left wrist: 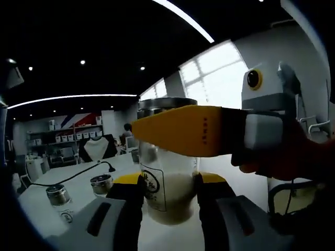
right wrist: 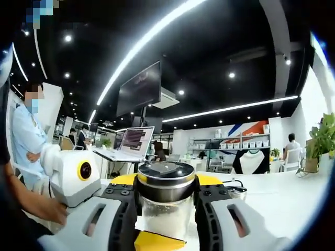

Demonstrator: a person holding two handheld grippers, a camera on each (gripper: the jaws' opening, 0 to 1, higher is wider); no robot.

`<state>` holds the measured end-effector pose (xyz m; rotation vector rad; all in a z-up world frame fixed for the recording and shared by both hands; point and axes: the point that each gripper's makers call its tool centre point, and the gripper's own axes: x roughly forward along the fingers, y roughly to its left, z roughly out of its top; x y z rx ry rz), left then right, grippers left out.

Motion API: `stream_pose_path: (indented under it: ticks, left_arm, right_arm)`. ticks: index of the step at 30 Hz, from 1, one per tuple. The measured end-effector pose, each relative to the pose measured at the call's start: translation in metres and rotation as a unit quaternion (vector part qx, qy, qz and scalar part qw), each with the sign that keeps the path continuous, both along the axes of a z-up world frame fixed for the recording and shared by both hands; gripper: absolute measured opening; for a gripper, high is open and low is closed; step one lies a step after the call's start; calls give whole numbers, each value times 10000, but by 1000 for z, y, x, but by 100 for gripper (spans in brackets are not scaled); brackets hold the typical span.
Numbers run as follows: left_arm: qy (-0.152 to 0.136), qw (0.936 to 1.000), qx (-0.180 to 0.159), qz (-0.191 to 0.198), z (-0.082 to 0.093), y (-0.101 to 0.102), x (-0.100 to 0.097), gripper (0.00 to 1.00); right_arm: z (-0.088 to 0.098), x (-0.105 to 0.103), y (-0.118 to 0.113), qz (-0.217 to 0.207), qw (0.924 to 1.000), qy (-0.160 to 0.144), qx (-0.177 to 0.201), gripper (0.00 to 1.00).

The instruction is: Rotate the seasoning bottle until the label or dispensing opening points toward the visible target arrow and the bottle remains upright within the marked orientation range

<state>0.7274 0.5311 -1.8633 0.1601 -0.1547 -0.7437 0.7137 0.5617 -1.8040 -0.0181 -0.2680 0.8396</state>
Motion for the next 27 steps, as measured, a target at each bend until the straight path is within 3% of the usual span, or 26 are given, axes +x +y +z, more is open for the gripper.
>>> stream_pose_path:
  ticks: [10,18,23,27]
  left_arm:
    - [-328,9970,-35,705,2,9,6,42]
    - [-247,9936,-269,1067,-1,14,10,42]
    - [-267,9950,-84,961,-3,12,11,42]
    - [-95,9984,-106,544,-2,7,10,42]
  right_arm:
    - [-2,3,4,-330,9994,-73,-40,40]
    - [-7,6,5,-564,9984,-8,-82,39]
    - [-10,7,1,-563,9983,101,-124,38]
    - [-9,7,-3,-519,9984,103,-187,38]
